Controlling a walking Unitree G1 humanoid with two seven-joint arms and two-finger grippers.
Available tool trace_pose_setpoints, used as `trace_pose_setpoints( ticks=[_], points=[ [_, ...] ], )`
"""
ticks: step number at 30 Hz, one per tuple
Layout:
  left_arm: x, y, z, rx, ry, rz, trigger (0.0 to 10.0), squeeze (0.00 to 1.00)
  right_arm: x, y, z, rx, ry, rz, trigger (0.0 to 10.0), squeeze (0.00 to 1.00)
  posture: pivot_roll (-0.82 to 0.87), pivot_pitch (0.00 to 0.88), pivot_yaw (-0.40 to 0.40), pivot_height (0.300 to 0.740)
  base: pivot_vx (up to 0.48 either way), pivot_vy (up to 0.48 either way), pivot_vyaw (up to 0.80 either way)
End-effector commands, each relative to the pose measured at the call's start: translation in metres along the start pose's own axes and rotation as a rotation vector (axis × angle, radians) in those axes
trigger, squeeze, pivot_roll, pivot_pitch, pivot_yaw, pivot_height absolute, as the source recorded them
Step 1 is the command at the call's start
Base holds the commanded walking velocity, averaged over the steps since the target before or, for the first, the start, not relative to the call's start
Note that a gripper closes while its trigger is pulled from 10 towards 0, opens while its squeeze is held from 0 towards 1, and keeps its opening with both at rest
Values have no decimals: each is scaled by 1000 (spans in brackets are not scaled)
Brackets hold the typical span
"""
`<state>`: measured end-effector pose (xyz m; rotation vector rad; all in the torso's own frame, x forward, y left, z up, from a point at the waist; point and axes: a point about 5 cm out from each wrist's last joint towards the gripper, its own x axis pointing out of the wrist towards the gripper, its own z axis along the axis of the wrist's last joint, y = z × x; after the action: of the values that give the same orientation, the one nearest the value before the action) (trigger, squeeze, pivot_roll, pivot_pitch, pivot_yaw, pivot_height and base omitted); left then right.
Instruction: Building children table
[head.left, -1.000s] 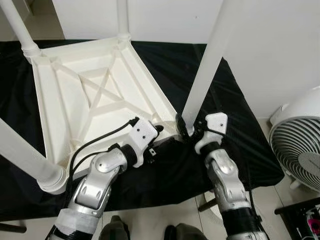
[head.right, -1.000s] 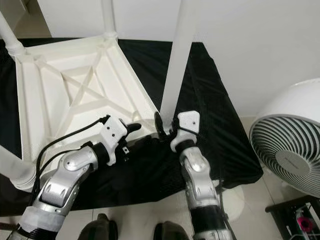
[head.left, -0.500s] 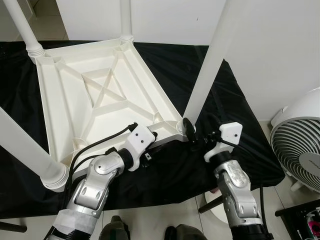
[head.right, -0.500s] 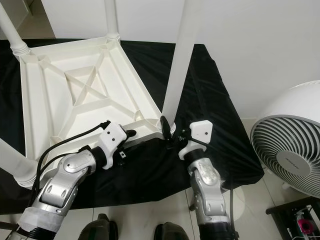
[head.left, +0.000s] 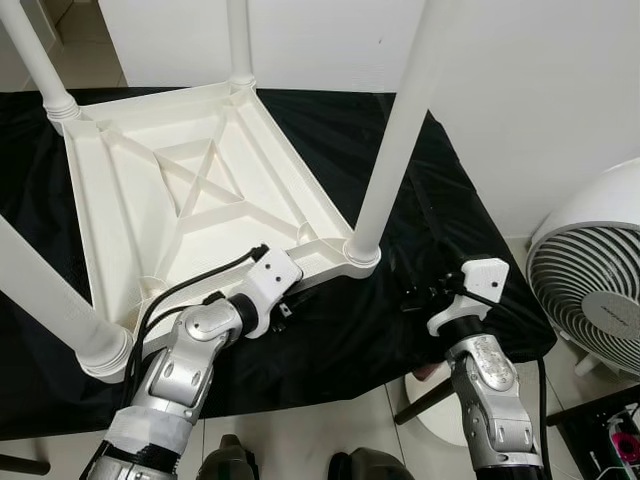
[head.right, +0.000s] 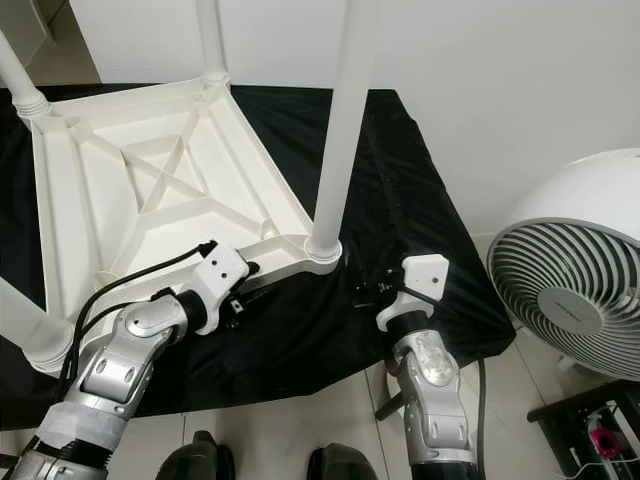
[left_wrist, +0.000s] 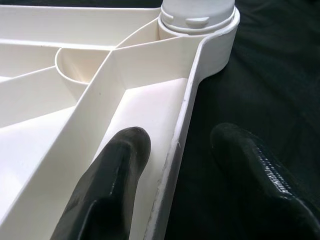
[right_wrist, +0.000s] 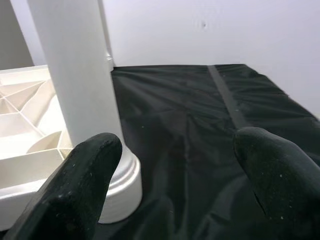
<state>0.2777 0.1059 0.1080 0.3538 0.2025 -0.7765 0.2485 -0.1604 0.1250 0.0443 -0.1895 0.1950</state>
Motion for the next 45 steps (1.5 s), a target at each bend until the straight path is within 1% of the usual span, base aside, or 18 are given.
trace_pose_setpoints(
  ticks=[1, 2, 3, 5, 6, 7, 8, 9, 11, 12, 14, 23, 27, 30, 34, 41, 44, 45],
  points=[
    [-9, 22, -23, -32, 111, 338, 10000, 0, -2, -3, 0, -3, 9, -11, 10000, 0, -18, 43, -38, 740, 0, 0, 0],
    [-9, 22, -23, -32, 111, 338, 10000, 0, -2, -3, 0, -3, 9, -11, 10000, 0, -18, 43, -38, 740, 0, 0, 0],
    [-10, 23, -24, -31, 115, 342, 8314, 0, -2, -3, 0, -3, 11, -12, 10000, 0, -16, 44, -38, 740, 0, 0, 0],
    [-10, 23, -24, -31, 115, 342, 8314, 0, -2, -3, 0, -3, 11, -12, 10000, 0, -16, 44, -38, 740, 0, 0, 0],
    [-11, 22, -25, -32, 121, 344, 4667, 0, -2, -3, 0, -2, 11, -15, 10000, 0, -15, 48, -38, 740, 0, 0, 0],
    [-12, 22, -26, -39, 127, 350, 3373, 0, -1, -2, 0, -3, 10, -17, 10000, 0, -15, 50, -38, 740, 0, 0, 0],
    [-12, 22, -26, -39, 127, 350, 3373, 0, -1, -2, 0, -3, 10, -17, 10000, 0, -15, 50, -38, 740, 0, 0, 0],
    [-12, 22, -28, -46, 136, 356, 1647, 0, -1, -2, 0, -4, 12, -19, 10000, 0, -14, 52, -38, 740, 0, 0, 0],
    [-13, 22, -29, -49, 142, 360, 1647, 0, -1, -3, 1, -4, 13, -21, 10000, 0, -14, 52, -38, 740, 0, 0, 0],
    [-13, 23, -30, -51, 148, 361, 392, 0, -1, -3, 1, -5, 14, -22, 10000, 0, -13, 53, -38, 740, 0, 0, 0],
    [-14, 22, -31, -53, 161, 358, 0, 0, 0, -3, 1, -7, 16, -23, 10000, 0, -12, 55, -37, 740, 0, 0, 0],
    [-18, 20, -36, -59, 192, 348, 0, 0, 0, -3, 1, -8, 17, -23, 10000, 0, -6, 62, -36, 740, 0, 0, 0],
    [-23, 20, -44, -70, 257, 358, 0, 0, 0, -3, 0, -10, 23, -24, 10000, 0, -2, 70, -32, 740, 0, 0, 0],
    [-25, 18, -47, -70, 273, 356, 0, 0, 0, -2, -1, -10, 23, -24, 10000, 0, 0, 74, -33, 740, 0, 0, 0],
    [-31, 12, -50, -76, 312, 312, 0, 0, 0, -2, -1, -9, 25, -25, 10000, 0, 2, 79, -31, 740, 0, 0, 0],
    [-42, 17, -52, -111, 366, 378, 0, 0, 0, -2, -1, -12, 25, -28, 10000, 0, 7, 84, -27, 740, 0, 0, 0],
    [-41, 15, -44, -114, 320, 364, 0, 0, 1, -1, -3, -13, 30, -31, 10000, 0, 11, 84, -28, 740, 0, 0, 0],
    [-40, 15, -40, -97, 297, 353, 8627, 0, 2, -1, -3, -10, 32, -30, 10000, 0, 15, 85, -30, 740, 0, 0, 0]
  ],
)
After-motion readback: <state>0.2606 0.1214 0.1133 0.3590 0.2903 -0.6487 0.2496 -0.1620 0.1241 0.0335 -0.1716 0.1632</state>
